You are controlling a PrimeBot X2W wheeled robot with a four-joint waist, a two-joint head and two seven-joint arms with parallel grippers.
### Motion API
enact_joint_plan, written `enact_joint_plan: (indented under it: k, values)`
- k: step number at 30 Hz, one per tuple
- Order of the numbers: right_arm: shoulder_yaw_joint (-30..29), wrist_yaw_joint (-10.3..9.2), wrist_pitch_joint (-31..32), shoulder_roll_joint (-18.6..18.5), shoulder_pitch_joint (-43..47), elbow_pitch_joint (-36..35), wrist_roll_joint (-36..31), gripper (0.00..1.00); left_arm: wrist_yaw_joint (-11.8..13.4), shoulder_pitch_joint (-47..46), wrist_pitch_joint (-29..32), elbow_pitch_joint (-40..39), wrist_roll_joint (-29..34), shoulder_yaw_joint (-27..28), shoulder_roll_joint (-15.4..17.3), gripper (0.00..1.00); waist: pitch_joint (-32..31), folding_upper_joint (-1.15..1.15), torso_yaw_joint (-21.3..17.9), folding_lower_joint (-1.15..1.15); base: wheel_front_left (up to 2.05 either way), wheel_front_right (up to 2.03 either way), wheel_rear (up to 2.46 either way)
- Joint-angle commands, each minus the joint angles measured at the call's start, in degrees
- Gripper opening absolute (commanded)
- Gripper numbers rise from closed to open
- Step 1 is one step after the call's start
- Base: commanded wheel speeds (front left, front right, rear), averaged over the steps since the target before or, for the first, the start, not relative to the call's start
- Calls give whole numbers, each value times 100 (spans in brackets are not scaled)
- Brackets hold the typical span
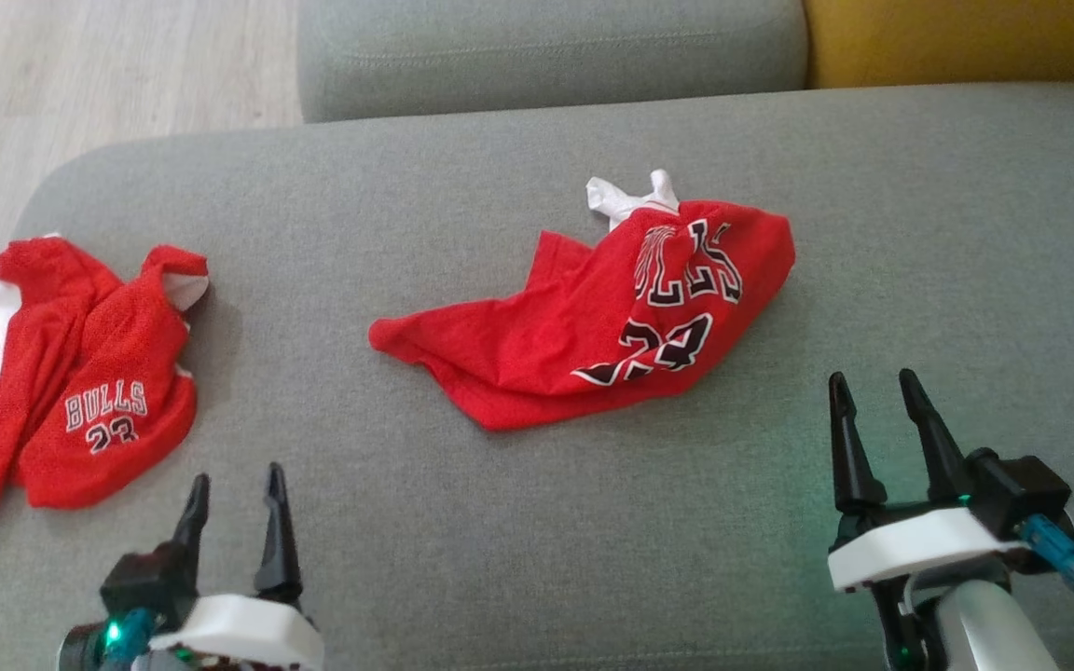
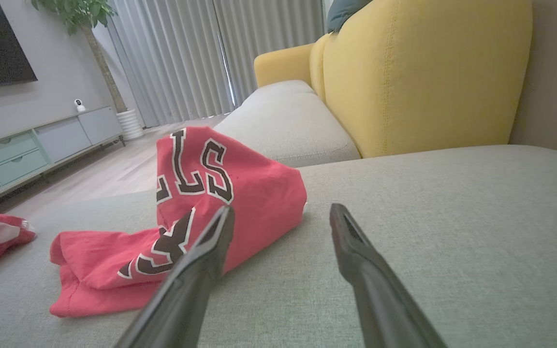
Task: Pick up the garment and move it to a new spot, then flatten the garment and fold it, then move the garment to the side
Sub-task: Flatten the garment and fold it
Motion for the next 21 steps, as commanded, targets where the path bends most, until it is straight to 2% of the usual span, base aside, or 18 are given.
enact_joint_plan:
  k: [1,15,21]
  values:
    - [164,43,-54,-11,-190,-141,-23,100,-18,-301,-45,-161,-13,141,-9,100,47,0,27,0,0,0,0]
    - [380,43,-54,-11,-656,-42,23,100,-53,-580,-45,-108,-75,-213,-10,100,374,0,231,0,0,0,0]
    - [609,43,132,-28,-1835,256,-119,100,-82,-739,-45,-86,-107,-365,-10,100,554,0,386,0,0,0,0]
